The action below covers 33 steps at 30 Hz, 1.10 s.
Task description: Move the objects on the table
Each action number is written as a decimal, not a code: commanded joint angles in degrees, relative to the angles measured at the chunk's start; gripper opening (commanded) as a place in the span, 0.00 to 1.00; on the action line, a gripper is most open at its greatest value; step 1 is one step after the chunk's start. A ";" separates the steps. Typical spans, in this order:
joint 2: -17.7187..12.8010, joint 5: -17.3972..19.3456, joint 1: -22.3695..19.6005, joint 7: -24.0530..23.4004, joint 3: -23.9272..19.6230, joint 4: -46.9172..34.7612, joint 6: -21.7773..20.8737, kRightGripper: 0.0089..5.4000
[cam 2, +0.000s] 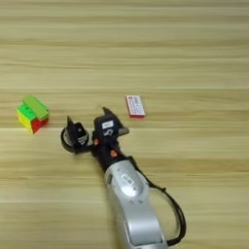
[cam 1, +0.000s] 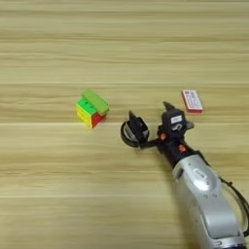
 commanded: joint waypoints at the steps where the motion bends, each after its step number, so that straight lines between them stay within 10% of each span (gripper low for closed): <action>1: -0.88 1.48 -3.93 -1.11 -3.28 -5.91 -1.38 0.99; 9: -3.22 2.93 -9.39 -3.79 -11.17 -3.65 -0.40 0.99; 18: -11.26 4.72 -21.65 -4.24 -21.17 20.22 -2.49 0.99; 33: -20.23 1.24 -33.90 -5.07 -22.37 53.23 -14.51 0.99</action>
